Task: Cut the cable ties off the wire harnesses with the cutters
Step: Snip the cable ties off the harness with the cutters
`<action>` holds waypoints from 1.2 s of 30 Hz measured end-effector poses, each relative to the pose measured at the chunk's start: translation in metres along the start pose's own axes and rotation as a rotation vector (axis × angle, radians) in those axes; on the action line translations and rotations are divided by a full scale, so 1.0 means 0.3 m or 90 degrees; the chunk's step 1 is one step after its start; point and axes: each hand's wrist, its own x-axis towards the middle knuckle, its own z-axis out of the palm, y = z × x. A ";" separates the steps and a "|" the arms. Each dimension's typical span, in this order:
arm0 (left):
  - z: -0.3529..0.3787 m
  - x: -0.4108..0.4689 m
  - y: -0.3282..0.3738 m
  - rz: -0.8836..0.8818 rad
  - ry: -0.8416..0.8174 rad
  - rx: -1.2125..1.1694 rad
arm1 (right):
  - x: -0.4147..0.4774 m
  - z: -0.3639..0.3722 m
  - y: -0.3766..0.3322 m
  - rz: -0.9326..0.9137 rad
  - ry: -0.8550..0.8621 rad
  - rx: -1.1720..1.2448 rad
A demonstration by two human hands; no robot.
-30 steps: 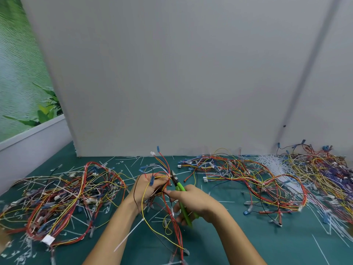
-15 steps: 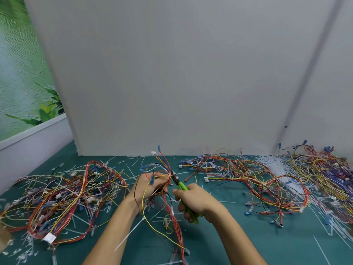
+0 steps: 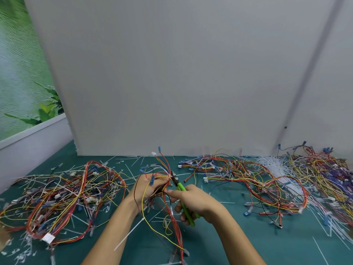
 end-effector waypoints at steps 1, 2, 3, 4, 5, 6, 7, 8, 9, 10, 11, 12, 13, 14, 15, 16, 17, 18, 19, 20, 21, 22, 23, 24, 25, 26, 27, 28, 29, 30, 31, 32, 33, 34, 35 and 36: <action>0.002 0.001 0.000 0.001 0.002 -0.002 | -0.002 -0.002 -0.001 0.003 -0.008 0.006; 0.004 0.001 0.001 0.004 0.003 -0.004 | -0.003 -0.004 -0.002 0.007 -0.018 0.014; 0.006 0.001 0.001 0.008 0.003 -0.004 | -0.005 -0.007 -0.002 0.010 -0.027 0.023; 0.007 0.001 0.001 0.011 0.003 -0.002 | -0.006 -0.009 -0.003 0.012 -0.035 0.031; 0.008 0.001 0.001 0.013 0.004 0.003 | -0.008 -0.011 -0.003 0.013 -0.042 0.036; 0.008 0.000 0.001 0.014 0.007 0.006 | -0.009 -0.012 -0.004 0.012 -0.047 0.039; 0.007 0.000 0.000 0.016 0.010 0.005 | -0.010 -0.012 -0.004 0.011 -0.050 0.040; 0.007 0.000 -0.001 0.018 0.012 -0.001 | -0.011 -0.011 -0.004 0.009 -0.050 0.040; 0.007 0.001 -0.001 0.020 0.012 -0.005 | -0.012 -0.009 -0.005 0.007 -0.048 0.040; 0.007 0.001 -0.002 0.022 0.010 -0.006 | -0.013 -0.008 -0.005 0.005 -0.045 0.041; 0.009 0.002 -0.003 0.022 0.008 -0.007 | -0.013 -0.006 -0.005 0.002 -0.041 0.040; 0.009 0.003 -0.004 0.021 0.007 -0.010 | -0.012 -0.005 -0.005 0.000 -0.036 0.039; 0.007 0.004 -0.006 0.020 0.005 -0.016 | -0.012 -0.005 -0.005 -0.003 -0.029 0.036; 0.005 0.006 -0.008 0.019 0.001 -0.022 | -0.010 -0.005 -0.004 -0.007 -0.021 0.031; 0.002 0.007 -0.010 0.018 -0.005 -0.027 | -0.008 -0.006 -0.003 -0.012 -0.012 0.022; -0.002 0.009 -0.012 0.018 -0.011 -0.031 | -0.007 -0.006 -0.001 -0.017 -0.002 0.010; -0.006 0.010 -0.013 0.018 -0.017 -0.033 | -0.005 -0.006 0.001 -0.020 0.006 0.000; -0.009 0.012 -0.014 0.019 -0.021 -0.034 | -0.005 -0.006 0.002 -0.022 0.011 -0.008; -0.011 0.014 -0.015 0.019 -0.023 -0.033 | -0.005 -0.006 0.003 -0.023 0.013 -0.014; -0.013 0.016 -0.017 0.019 -0.025 -0.033 | -0.006 -0.005 0.003 -0.022 0.014 -0.021; -0.014 0.017 -0.018 0.018 -0.026 -0.032 | -0.006 -0.005 0.003 -0.020 0.014 -0.027; -0.016 0.019 -0.019 0.017 -0.028 -0.029 | -0.007 -0.006 0.003 -0.018 0.013 -0.031; -0.017 0.020 -0.021 0.016 -0.030 -0.025 | -0.007 -0.006 0.001 -0.016 0.011 -0.031; -0.017 0.021 -0.022 0.015 -0.032 -0.018 | -0.008 -0.006 0.000 -0.012 0.009 -0.025; -0.016 0.020 -0.022 0.016 -0.034 -0.010 | -0.009 -0.007 -0.002 -0.009 0.007 -0.016; -0.016 0.020 -0.023 0.018 -0.034 -0.008 | -0.011 -0.007 -0.003 -0.006 0.006 -0.008; -0.015 0.019 -0.024 0.020 -0.033 -0.012 | -0.012 -0.008 -0.006 -0.005 0.004 -0.006; -0.015 0.018 -0.024 0.022 -0.033 -0.015 | -0.015 -0.009 -0.007 -0.004 0.001 -0.009; -0.016 0.017 -0.023 0.024 -0.033 -0.016 | -0.016 -0.010 -0.007 -0.005 -0.005 -0.014; -0.017 0.016 -0.023 0.024 -0.036 -0.016 | -0.019 -0.013 -0.006 -0.006 -0.013 -0.021; -0.017 0.017 -0.021 0.023 -0.041 -0.019 | -0.021 -0.016 -0.006 -0.005 -0.021 -0.028; -0.017 0.017 -0.020 0.020 -0.049 -0.025 | -0.024 -0.020 -0.006 -0.004 -0.029 -0.035; -0.018 0.017 -0.020 0.016 -0.055 -0.033 | -0.027 -0.024 -0.006 -0.003 -0.038 -0.040; -0.019 0.017 -0.020 0.015 -0.059 -0.039 | -0.029 -0.027 -0.006 -0.001 -0.046 -0.041; -0.019 0.018 -0.021 0.015 -0.061 -0.044 | -0.031 -0.030 -0.007 -0.001 -0.052 -0.041; -0.019 0.019 -0.023 0.017 -0.061 -0.045 | -0.034 -0.033 -0.008 0.000 -0.057 -0.040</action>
